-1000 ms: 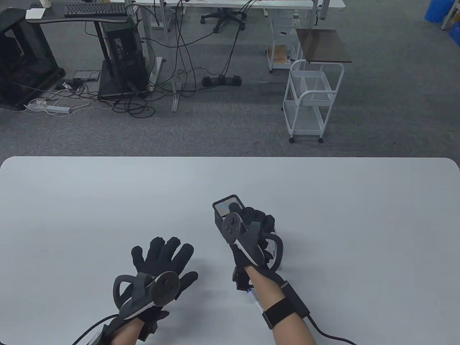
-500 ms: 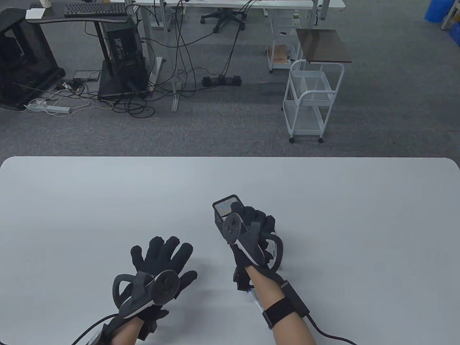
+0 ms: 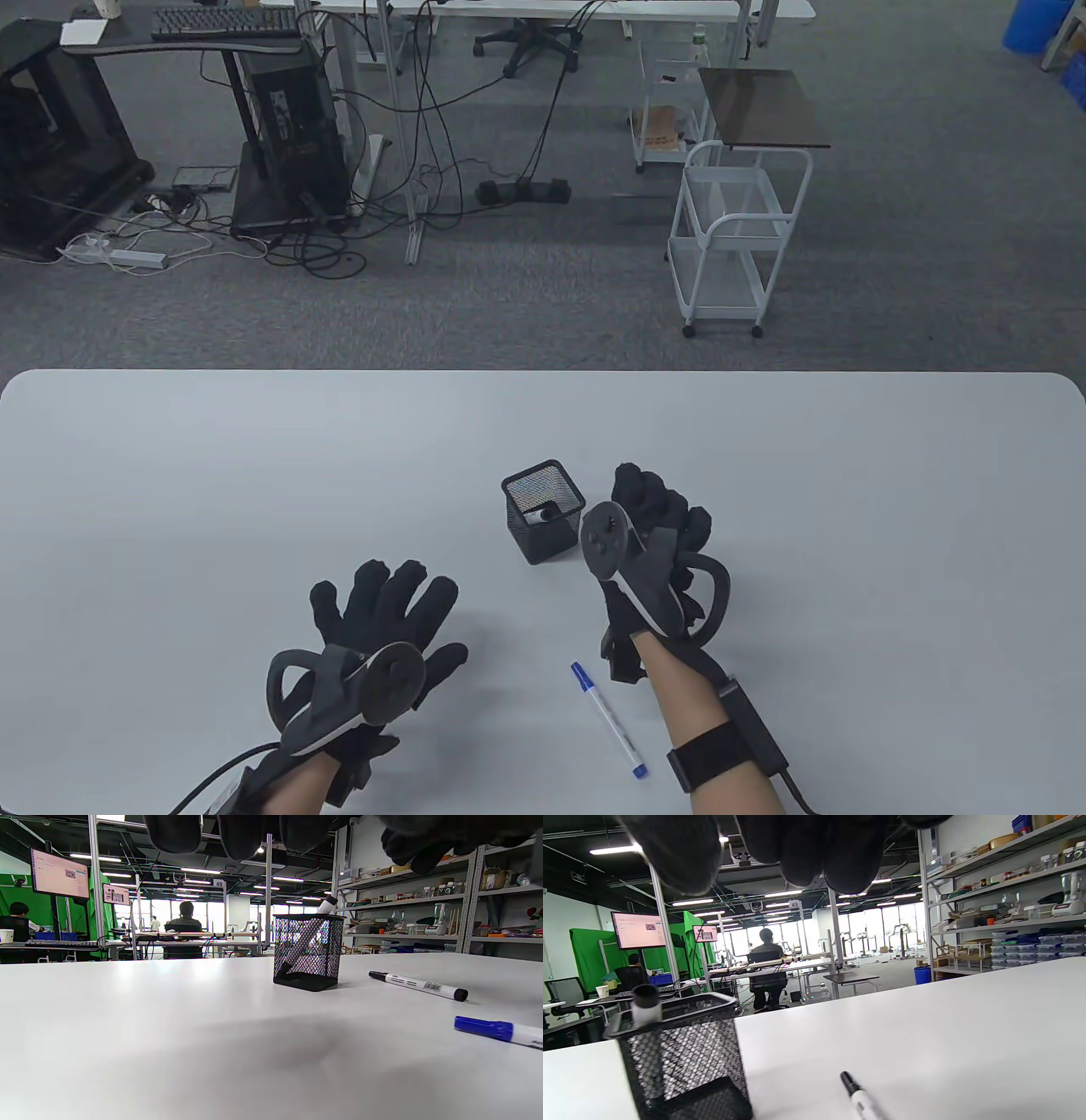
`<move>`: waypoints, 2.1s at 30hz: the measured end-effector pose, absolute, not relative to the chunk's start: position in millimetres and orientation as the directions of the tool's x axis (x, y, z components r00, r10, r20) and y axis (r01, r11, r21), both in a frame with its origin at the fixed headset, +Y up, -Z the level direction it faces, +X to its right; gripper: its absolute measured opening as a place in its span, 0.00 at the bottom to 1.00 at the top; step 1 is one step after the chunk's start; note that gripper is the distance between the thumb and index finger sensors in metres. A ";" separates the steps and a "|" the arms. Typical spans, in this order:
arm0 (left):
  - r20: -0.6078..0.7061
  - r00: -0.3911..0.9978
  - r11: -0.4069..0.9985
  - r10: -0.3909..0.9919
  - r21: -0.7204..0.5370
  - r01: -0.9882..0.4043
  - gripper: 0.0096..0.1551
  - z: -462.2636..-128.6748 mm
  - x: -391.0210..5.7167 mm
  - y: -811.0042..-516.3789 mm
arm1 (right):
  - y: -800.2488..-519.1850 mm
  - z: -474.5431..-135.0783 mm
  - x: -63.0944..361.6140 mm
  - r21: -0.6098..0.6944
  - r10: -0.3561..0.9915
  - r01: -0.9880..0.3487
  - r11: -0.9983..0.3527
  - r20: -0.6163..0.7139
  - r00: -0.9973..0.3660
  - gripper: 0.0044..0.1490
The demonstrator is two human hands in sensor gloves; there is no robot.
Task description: Insert the markers into the pen holder
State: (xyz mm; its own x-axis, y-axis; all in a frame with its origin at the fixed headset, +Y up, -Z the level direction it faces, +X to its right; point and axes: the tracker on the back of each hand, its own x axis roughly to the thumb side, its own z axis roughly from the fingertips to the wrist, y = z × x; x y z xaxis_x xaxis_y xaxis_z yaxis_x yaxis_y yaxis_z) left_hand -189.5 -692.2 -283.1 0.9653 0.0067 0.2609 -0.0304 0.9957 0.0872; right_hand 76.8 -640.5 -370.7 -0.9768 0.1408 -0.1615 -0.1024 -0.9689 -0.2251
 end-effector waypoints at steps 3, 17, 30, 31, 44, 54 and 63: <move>0.262 0.965 0.995 0.009 0.090 -0.033 0.43 -282.8 -189.5 -692.3 | -642.9 -368.5 87.1 -0.208 0.117 -0.077 -0.975 -0.186 -0.976 0.47; 0.267 0.964 0.995 0.002 0.092 -0.027 0.43 -280.9 -187.9 -693.3 | -707.1 -377.3 101.0 0.020 0.060 -0.068 -0.997 -0.262 -0.963 0.48; 0.268 0.963 0.995 0.005 0.091 -0.031 0.43 -280.2 -188.1 -693.5 | -746.5 -384.4 106.0 0.197 -0.013 -0.061 -0.979 -0.353 -0.936 0.50; 0.268 0.963 0.996 0.005 0.089 -0.030 0.43 -280.4 -188.1 -693.6 | -748.0 -384.6 106.7 0.207 -0.016 -0.062 -0.976 -0.356 -0.934 0.49; 0.268 0.963 0.996 0.002 0.084 -0.025 0.43 -280.6 -187.5 -693.4 | -753.3 -383.5 104.3 0.241 -0.034 -0.064 -0.968 -0.384 -0.923 0.44; 0.270 0.963 0.996 -0.008 0.084 -0.015 0.43 -280.2 -186.1 -693.8 | -754.4 -383.7 104.4 0.216 -0.012 -0.088 -0.972 -0.421 -0.907 0.40; 0.266 0.964 0.996 -0.005 0.088 -0.019 0.43 -280.5 -187.0 -693.4 | -752.1 -384.0 102.3 0.199 -0.036 -0.051 -0.979 -0.411 -0.911 0.36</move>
State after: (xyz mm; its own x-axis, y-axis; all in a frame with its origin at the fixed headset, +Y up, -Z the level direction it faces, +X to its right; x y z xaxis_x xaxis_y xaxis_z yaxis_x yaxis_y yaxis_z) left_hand -187.0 -693.4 -280.5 0.9639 -0.0046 0.2663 -0.0194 0.9960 0.0876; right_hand 102.3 -752.1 -384.0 -0.9111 -0.0362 -0.4107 -0.0508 -0.9787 0.1988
